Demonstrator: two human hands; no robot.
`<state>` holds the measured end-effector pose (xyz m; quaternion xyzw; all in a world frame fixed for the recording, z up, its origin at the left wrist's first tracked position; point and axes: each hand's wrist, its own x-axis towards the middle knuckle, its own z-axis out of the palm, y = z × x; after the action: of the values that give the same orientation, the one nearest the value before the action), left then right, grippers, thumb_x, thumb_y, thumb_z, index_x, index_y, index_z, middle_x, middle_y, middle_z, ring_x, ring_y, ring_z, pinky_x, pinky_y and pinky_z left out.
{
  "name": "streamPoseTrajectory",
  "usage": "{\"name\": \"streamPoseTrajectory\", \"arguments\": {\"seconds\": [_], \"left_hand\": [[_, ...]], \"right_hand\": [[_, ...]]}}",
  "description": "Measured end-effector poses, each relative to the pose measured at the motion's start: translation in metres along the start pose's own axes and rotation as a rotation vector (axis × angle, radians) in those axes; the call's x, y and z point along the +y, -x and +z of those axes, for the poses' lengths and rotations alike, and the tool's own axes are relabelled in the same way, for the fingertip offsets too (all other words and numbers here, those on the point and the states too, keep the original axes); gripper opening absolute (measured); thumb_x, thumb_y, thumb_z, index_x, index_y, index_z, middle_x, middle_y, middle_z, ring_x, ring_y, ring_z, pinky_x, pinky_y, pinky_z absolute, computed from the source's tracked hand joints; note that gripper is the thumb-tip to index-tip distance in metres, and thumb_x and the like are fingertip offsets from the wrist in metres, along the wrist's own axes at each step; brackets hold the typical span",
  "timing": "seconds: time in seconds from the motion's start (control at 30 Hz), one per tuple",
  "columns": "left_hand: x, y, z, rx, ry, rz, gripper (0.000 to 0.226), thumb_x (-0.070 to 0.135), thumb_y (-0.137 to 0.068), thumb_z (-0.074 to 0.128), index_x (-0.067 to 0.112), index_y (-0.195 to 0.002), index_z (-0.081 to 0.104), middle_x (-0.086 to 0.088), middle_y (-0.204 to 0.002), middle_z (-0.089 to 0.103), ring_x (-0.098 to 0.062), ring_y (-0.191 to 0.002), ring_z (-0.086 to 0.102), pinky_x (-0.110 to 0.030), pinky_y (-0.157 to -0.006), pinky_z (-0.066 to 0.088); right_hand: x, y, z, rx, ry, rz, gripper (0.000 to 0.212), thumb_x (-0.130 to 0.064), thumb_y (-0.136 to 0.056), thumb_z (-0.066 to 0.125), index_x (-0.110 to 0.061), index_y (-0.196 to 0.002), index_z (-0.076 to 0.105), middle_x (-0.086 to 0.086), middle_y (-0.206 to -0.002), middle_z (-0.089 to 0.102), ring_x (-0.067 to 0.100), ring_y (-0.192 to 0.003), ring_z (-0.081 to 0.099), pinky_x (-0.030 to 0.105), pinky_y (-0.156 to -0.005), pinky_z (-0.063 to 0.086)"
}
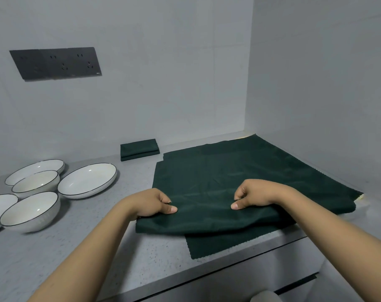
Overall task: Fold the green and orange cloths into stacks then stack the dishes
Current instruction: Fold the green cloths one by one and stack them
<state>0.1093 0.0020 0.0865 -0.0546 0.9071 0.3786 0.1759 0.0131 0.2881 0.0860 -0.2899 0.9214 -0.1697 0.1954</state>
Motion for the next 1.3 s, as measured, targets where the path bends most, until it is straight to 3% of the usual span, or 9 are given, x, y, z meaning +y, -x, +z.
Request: {"name": "streamPoseTrajectory", "arguments": {"seconds": [0.1,0.23,0.43,0.57,0.73,1.0,1.13,1.23,1.3], "left_hand": [[-0.003,-0.004,-0.002,0.066,-0.090,0.012,0.030,0.029,-0.090,0.064,0.018,-0.063,0.062,0.009,-0.056,0.059,-0.006,-0.050,0.050,-0.016,-0.053,0.040],[-0.011,-0.024,0.006,0.292,-0.230,0.043,0.038,0.027,-0.092,0.060,0.017,-0.057,0.047,0.006,-0.053,0.046,-0.010,-0.053,0.042,-0.022,-0.053,0.035],[-0.019,-0.052,0.022,0.561,-0.345,0.043,0.026,0.028,-0.094,0.055,0.011,-0.074,0.061,-0.007,-0.078,0.064,-0.026,-0.077,0.058,-0.031,-0.067,0.044],[-0.024,-0.074,0.025,0.617,-0.348,0.010,0.025,0.027,-0.096,0.051,0.010,-0.088,0.067,-0.006,-0.085,0.067,-0.024,-0.082,0.059,-0.029,-0.065,0.044],[-0.026,-0.092,0.027,0.716,-0.400,-0.006,0.023,0.028,-0.096,0.049,0.013,-0.099,0.066,-0.005,-0.099,0.064,-0.024,-0.091,0.058,-0.033,-0.071,0.047],[-0.033,-0.120,0.031,0.832,-0.499,-0.064,0.024,0.027,-0.097,0.045,0.016,-0.115,0.057,-0.003,-0.111,0.059,-0.022,-0.104,0.053,-0.032,-0.084,0.036],[-0.030,-0.123,0.036,0.849,-0.560,-0.110,0.024,0.019,-0.097,0.042,0.017,-0.119,0.052,-0.002,-0.111,0.057,-0.022,-0.103,0.049,-0.031,-0.082,0.026],[-0.029,-0.124,0.043,0.903,-0.581,-0.081,0.025,0.024,-0.097,0.043,0.017,-0.118,0.055,-0.002,-0.114,0.054,-0.021,-0.109,0.046,-0.035,-0.097,0.023],[-0.026,-0.124,0.052,0.923,-0.567,0.033,0.027,0.025,-0.096,0.045,0.015,-0.115,0.061,-0.002,-0.119,0.054,-0.020,-0.117,0.044,-0.040,-0.109,0.012]], "right_hand": [[0.000,-0.009,0.002,0.024,-0.013,-0.001,0.035,-0.040,-0.083,0.068,-0.023,-0.055,0.056,-0.012,-0.049,0.048,0.001,-0.047,0.041,0.017,-0.054,0.033],[0.003,-0.030,0.008,0.168,0.040,0.020,0.032,-0.037,-0.083,0.069,-0.024,-0.058,0.054,-0.009,-0.061,0.052,0.008,-0.061,0.048,0.023,-0.061,0.038],[0.005,-0.059,0.022,0.368,0.110,0.086,0.017,-0.037,-0.088,0.062,-0.020,-0.085,0.065,-0.005,-0.083,0.061,0.018,-0.085,0.056,0.026,-0.068,0.040],[0.011,-0.085,0.027,0.479,0.120,0.083,0.019,-0.036,-0.089,0.061,-0.018,-0.092,0.067,-0.001,-0.099,0.065,0.020,-0.091,0.057,0.026,-0.071,0.038],[0.015,-0.107,0.031,0.563,0.169,0.102,0.021,-0.038,-0.091,0.058,-0.019,-0.096,0.066,0.000,-0.105,0.065,0.021,-0.107,0.050,0.032,-0.093,0.036],[0.024,-0.127,0.047,0.670,0.103,0.113,0.021,-0.042,-0.091,0.056,-0.022,-0.095,0.062,-0.004,-0.105,0.058,0.019,-0.107,0.047,0.032,-0.095,0.028],[0.026,-0.129,0.050,0.699,0.069,0.125,0.022,-0.042,-0.091,0.055,-0.021,-0.096,0.062,-0.005,-0.106,0.057,0.018,-0.108,0.045,0.031,-0.095,0.024],[0.028,-0.129,0.054,0.704,0.045,0.115,0.022,-0.040,-0.092,0.054,-0.021,-0.098,0.061,-0.005,-0.106,0.056,0.018,-0.110,0.043,0.031,-0.095,0.022],[0.028,-0.129,0.055,0.704,0.033,0.109,0.019,-0.039,-0.093,0.053,-0.021,-0.097,0.060,-0.005,-0.106,0.055,0.018,-0.110,0.042,0.030,-0.095,0.021]]}}
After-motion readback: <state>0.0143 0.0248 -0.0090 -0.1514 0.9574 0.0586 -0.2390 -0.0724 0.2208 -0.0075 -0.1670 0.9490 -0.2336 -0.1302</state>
